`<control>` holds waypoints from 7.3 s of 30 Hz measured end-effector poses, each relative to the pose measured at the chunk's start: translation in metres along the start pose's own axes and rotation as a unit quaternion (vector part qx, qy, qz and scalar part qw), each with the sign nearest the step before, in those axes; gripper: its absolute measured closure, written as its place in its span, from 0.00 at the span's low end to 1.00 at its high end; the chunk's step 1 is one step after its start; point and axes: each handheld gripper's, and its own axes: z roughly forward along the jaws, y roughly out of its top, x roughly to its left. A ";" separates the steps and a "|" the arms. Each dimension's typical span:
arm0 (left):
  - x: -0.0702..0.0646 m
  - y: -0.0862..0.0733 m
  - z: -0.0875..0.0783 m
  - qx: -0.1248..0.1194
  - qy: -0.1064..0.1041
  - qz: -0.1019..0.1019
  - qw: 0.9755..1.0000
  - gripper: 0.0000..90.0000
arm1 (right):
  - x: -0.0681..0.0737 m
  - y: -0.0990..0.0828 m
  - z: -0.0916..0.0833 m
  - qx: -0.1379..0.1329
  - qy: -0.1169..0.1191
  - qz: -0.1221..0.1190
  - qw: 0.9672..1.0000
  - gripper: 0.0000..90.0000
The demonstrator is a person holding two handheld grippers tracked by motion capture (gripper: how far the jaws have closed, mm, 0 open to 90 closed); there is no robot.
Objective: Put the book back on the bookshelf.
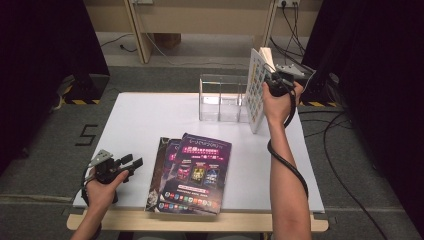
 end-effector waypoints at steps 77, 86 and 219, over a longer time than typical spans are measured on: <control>-0.006 -0.001 0.003 0.010 -0.002 0.014 1.000 0.48 | -0.005 -0.029 -0.048 0.014 0.040 0.002 0.999 0.69; -0.007 0.000 0.004 0.001 -0.012 0.006 1.000 0.48 | -0.005 -0.037 -0.059 0.024 0.049 0.008 0.998 0.69; -0.079 -0.004 0.072 0.152 -0.118 -0.124 0.973 0.88 | 0.077 -0.154 -0.002 0.302 0.248 0.104 0.915 0.67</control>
